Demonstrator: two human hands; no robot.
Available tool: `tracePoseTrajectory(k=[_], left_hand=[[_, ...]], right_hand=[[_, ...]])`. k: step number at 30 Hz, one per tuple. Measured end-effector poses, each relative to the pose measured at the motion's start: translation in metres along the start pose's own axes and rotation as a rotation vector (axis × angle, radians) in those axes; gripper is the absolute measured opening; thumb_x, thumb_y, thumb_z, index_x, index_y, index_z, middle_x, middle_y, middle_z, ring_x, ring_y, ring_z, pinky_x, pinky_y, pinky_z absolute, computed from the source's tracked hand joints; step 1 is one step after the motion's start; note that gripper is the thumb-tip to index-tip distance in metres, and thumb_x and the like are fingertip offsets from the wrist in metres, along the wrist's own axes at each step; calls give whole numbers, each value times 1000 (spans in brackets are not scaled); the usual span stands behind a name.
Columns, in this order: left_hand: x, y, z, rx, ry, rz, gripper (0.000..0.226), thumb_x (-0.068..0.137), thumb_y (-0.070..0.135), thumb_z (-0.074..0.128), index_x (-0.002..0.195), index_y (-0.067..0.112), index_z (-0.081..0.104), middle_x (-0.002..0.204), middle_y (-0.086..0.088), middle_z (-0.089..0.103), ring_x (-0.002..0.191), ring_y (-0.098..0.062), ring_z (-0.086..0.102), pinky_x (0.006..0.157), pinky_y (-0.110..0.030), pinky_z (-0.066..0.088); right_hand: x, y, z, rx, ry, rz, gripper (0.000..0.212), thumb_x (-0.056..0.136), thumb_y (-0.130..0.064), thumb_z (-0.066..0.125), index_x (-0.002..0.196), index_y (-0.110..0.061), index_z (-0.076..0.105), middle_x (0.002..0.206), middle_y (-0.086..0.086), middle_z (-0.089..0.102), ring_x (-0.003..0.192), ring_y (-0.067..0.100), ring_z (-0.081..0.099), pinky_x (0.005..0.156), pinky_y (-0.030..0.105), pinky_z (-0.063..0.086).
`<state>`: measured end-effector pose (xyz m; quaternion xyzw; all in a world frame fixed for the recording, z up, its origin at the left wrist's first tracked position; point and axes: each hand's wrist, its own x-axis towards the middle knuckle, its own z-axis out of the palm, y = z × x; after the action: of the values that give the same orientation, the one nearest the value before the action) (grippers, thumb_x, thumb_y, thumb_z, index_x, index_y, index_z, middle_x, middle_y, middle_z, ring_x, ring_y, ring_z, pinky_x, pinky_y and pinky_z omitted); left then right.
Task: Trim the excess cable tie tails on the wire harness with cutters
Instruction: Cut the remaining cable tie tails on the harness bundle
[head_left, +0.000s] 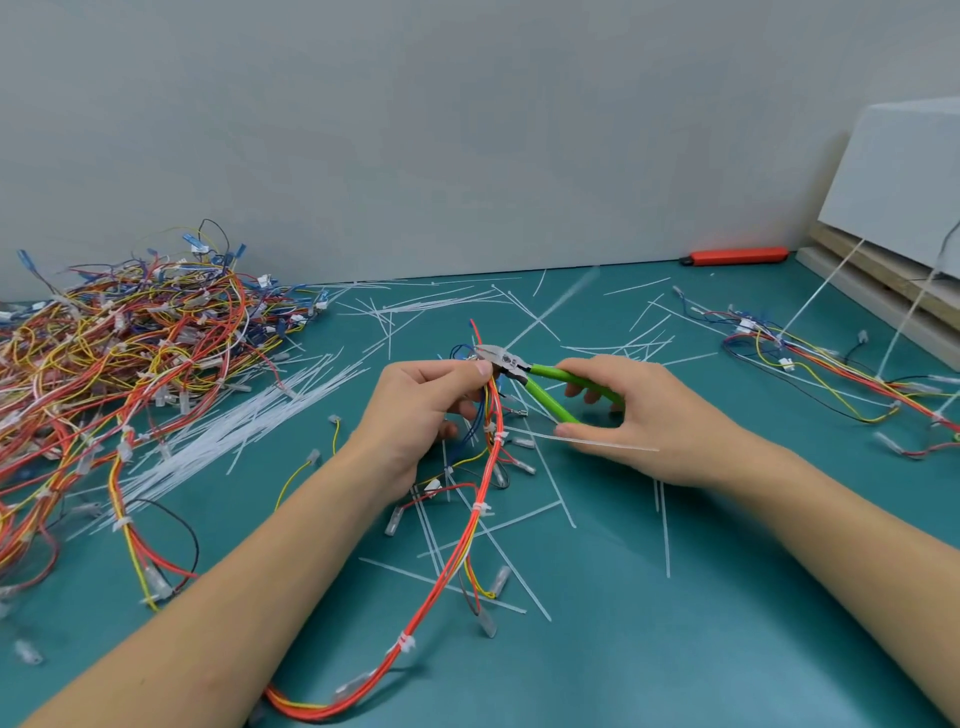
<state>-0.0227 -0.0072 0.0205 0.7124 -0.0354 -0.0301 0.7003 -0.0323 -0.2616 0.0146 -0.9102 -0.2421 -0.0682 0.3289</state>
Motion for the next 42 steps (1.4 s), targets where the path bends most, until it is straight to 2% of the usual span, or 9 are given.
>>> tracePoseTrajectory(k=[6, 10, 13, 20, 24, 31, 34, 38, 42], left_hand=[[-1, -1, 1, 4, 8, -10, 14, 90, 30, 75, 85, 20, 84, 77, 2, 74, 66, -9, 57, 53, -20, 43], [0, 0, 0, -7, 26, -11, 14, 89, 28, 75, 86, 18, 83, 77, 2, 73, 65, -9, 56, 51, -20, 43], [0, 1, -3, -23, 41, -18, 14, 90, 28, 76, 86, 17, 83, 76, 2, 73, 65, -9, 57, 52, -21, 44], [-2, 1, 3, -7, 21, -13, 14, 90, 26, 75, 80, 18, 83, 72, 3, 70, 63, -9, 56, 51, -20, 42], [-2, 1, 2, -7, 18, -16, 14, 90, 26, 75, 85, 16, 83, 73, 3, 72, 63, -8, 56, 52, -20, 42], [0, 2, -3, -12, 41, -16, 13, 89, 28, 75, 86, 19, 84, 76, 2, 73, 65, -9, 57, 53, -21, 44], [0, 3, -2, -17, 20, -4, 13, 90, 28, 75, 87, 20, 84, 77, 3, 74, 66, -9, 58, 53, -20, 44], [-2, 1, 1, -2, 12, -12, 14, 90, 29, 75, 87, 19, 84, 76, 3, 73, 65, -10, 57, 52, -20, 43], [-2, 1, 2, 2, 16, -15, 14, 90, 27, 75, 85, 17, 84, 76, 1, 72, 65, -9, 56, 52, -20, 43]], right_hand=[[-1, -8, 7, -76, -17, 2, 71, 75, -78, 60, 131, -36, 59, 113, -15, 62, 106, 0, 55, 92, 18, 43], [-1, -10, 6, -30, -20, -13, 37, 87, -60, 71, 107, -29, 66, 92, -11, 64, 88, 10, 58, 81, 29, 48], [0, -8, 3, 13, -9, -28, 30, 90, -48, 75, 114, -30, 67, 90, -9, 61, 84, 11, 54, 76, 24, 45], [-2, -11, 8, -98, -29, 12, 73, 76, -76, 60, 133, -31, 60, 113, -11, 64, 108, 7, 56, 97, 26, 44], [-3, -12, 7, -93, -30, 33, 76, 75, -79, 59, 137, -34, 58, 117, -14, 63, 113, 3, 54, 101, 29, 45], [-1, -13, 3, 23, -17, -37, 24, 92, -43, 76, 109, -27, 69, 87, -6, 61, 81, 13, 55, 77, 31, 48], [-1, -9, 0, 2, 65, -35, 36, 89, -39, 79, 120, -26, 67, 94, -6, 61, 89, 12, 55, 84, 27, 47], [-2, -8, 5, -65, 21, 0, 61, 83, -60, 76, 133, -30, 60, 110, -10, 61, 102, 4, 55, 87, 12, 40], [-3, -9, 6, -97, -29, 11, 74, 78, -74, 64, 139, -33, 57, 116, -12, 61, 109, 4, 54, 96, 18, 40]])
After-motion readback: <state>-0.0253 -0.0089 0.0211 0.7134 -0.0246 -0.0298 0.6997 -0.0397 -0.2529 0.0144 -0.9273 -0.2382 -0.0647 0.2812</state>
